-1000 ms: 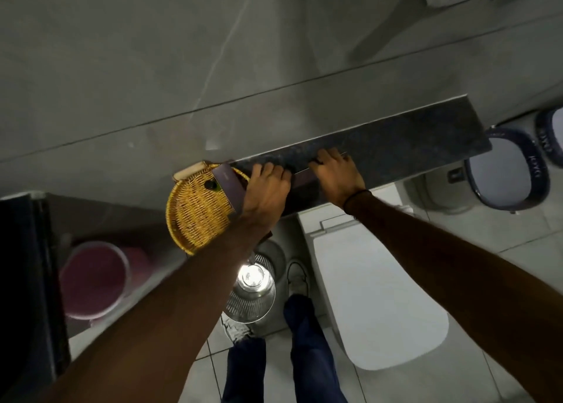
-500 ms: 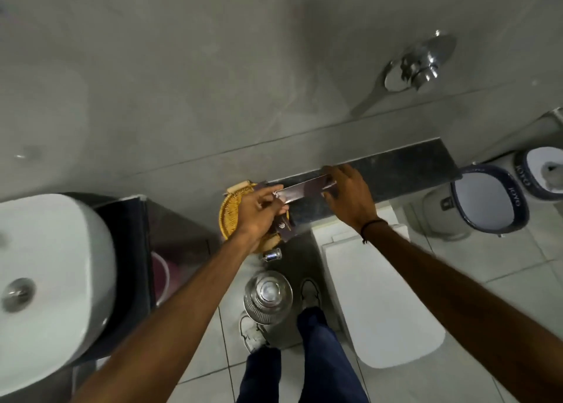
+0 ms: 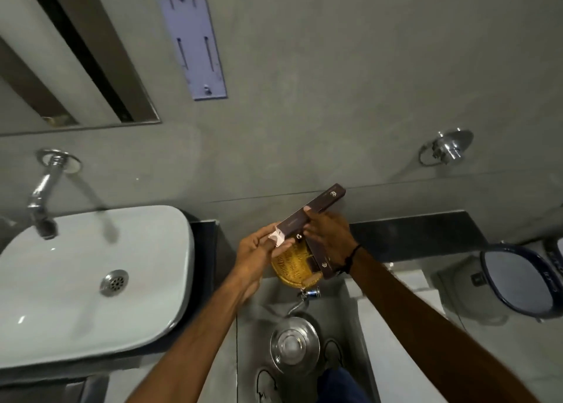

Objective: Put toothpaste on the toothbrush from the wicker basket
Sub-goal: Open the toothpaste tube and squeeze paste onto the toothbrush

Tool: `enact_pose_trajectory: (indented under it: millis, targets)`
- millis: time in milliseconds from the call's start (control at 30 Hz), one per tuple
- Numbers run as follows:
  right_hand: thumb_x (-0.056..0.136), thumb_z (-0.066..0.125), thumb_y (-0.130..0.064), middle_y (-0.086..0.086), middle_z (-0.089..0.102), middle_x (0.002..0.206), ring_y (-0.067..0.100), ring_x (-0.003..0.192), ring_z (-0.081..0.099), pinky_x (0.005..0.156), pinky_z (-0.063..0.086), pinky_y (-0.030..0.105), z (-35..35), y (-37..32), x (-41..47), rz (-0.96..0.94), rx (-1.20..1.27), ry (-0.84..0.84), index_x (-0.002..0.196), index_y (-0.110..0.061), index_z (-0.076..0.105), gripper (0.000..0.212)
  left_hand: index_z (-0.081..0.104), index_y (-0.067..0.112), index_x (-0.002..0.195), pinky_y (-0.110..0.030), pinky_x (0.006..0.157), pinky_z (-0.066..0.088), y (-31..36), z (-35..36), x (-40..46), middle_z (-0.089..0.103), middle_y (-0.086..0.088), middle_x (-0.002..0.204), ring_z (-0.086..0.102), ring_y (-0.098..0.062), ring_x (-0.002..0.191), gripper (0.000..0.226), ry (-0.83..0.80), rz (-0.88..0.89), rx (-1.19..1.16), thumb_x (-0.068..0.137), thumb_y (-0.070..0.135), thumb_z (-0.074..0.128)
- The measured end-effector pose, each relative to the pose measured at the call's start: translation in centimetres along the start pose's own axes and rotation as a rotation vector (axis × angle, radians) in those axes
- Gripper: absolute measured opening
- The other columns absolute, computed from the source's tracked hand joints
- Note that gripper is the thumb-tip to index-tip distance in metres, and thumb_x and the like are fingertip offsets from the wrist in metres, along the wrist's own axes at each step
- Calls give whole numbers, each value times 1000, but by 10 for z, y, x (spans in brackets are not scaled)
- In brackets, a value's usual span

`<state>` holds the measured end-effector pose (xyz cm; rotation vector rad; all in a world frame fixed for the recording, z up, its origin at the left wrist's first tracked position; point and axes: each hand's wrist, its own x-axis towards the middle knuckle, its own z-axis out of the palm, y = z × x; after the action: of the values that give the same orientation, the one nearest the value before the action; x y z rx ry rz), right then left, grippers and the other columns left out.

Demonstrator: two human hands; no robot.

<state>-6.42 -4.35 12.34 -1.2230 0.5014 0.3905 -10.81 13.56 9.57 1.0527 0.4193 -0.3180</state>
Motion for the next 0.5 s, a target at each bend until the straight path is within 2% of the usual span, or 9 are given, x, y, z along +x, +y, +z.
enact_pose_trajectory:
  millis: [100, 167, 200, 267, 333, 367, 433, 467, 500]
  targets:
    - [95, 69, -22, 11, 74, 98, 22, 83, 72, 63, 62, 23, 20, -17, -15, -159, -88, 28, 120, 2, 64, 34, 61, -2, 130, -30, 79, 66, 9, -4, -2, 75, -24, 121, 77, -35, 104, 33, 29, 3, -168, 102, -8, 46]
    - [90, 75, -21, 1, 73, 80, 10, 69, 73, 53, 58, 17, 35, -21, -24, -401, -224, 177, 98, -9, 66, 17, 62, 0, 125, -36, 80, 67, 15, -3, -3, 76, -19, 111, 77, -31, 95, 27, 30, -36, -301, 105, 2, 44]
    - [88, 78, -22, -7, 70, 73, -2, 61, 69, 51, 55, 11, 43, -19, -27, -545, -316, 250, 89, -15, 63, 16, 64, 2, 118, -38, 82, 67, 17, -4, -3, 76, -13, 97, 76, -25, 85, 24, 38, -68, -357, 106, 10, 45]
    - [87, 79, -24, -18, 65, 74, -16, 61, 65, 54, 50, 1, 57, -7, -35, -740, -549, 244, 91, -19, 61, 19, 67, 8, 101, -38, 76, 67, 20, -1, -2, 74, -8, 73, 75, -20, 69, 27, 76, -153, -419, 106, 27, 47]
    - [86, 80, -24, -17, 67, 85, -19, 65, 63, 59, 48, -4, 65, 10, -42, -791, -771, 144, 103, -14, 64, 26, 67, 9, 103, -34, 61, 64, 20, 1, -2, 77, -12, 78, 76, -23, 70, 37, 131, -220, -433, 106, 37, 43]
    - [85, 80, -25, -13, 69, 88, -18, 65, 63, 60, 48, -4, 67, 17, -44, -801, -810, 130, 105, -11, 64, 28, 66, 7, 112, -33, 60, 63, 17, 1, 1, 77, -15, 87, 75, -24, 77, 40, 164, -244, -451, 107, 38, 41]
    - [85, 81, -27, -7, 73, 91, -14, 63, 65, 59, 50, -2, 70, 23, -46, -796, -823, 149, 103, -12, 63, 29, 60, 4, 128, -35, 83, 63, 11, -2, 6, 69, -20, 110, 69, -27, 97, 41, 228, -270, -523, 106, 35, 42]
    - [85, 81, -27, -4, 75, 93, -12, 63, 65, 59, 51, 0, 72, 25, -48, -791, -842, 145, 101, -13, 63, 29, 58, 4, 130, -35, 94, 60, 8, -5, 7, 66, -22, 114, 67, -28, 99, 40, 242, -274, -554, 106, 32, 44]
    - [85, 81, -28, -1, 77, 94, -10, 64, 66, 59, 52, 0, 73, 25, -49, -787, -847, 141, 100, -13, 62, 28, 58, 4, 128, -34, 93, 59, 6, -7, 7, 67, -21, 108, 67, -27, 93, 38, 240, -277, -569, 105, 30, 44]
